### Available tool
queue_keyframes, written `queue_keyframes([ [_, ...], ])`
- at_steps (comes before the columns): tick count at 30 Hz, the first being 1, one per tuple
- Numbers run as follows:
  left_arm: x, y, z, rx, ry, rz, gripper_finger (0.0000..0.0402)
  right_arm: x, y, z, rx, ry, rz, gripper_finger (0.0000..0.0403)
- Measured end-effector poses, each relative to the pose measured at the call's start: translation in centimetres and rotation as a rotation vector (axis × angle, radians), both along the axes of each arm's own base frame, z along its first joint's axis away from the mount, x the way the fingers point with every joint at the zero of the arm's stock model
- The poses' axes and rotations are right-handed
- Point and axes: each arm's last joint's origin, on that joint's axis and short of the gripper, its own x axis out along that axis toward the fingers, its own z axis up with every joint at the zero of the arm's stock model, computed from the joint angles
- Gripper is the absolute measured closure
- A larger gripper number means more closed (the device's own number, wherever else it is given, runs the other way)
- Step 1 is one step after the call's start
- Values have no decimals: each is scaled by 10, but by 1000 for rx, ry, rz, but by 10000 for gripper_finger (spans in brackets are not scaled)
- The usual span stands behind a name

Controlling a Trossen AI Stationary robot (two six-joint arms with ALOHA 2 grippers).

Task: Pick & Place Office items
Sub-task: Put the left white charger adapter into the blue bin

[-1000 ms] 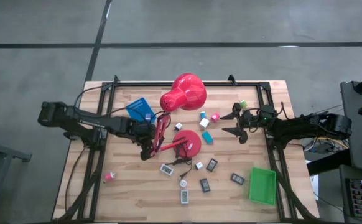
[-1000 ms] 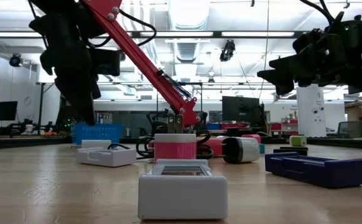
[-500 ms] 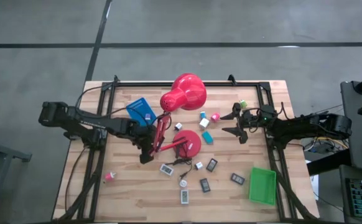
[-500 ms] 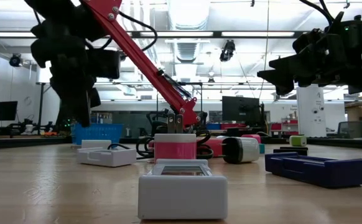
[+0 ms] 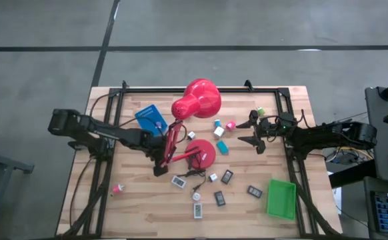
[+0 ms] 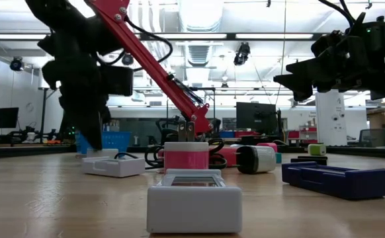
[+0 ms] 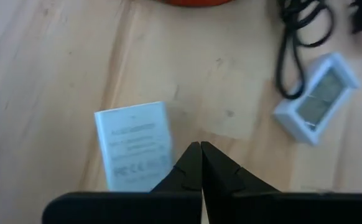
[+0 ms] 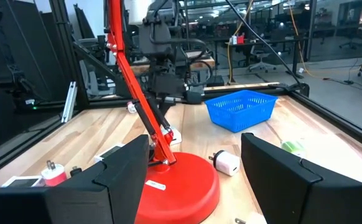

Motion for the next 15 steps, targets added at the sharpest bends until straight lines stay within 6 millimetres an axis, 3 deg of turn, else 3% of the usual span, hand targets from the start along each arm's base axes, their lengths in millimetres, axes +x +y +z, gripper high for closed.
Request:
queue_keyframes([
  [6,2,2,-9,55,37,21,401,0,0,0,0,0,0,156],
  [15,-1,8,-8,173,47,64,401,0,0,0,0,-1,0,156],
])
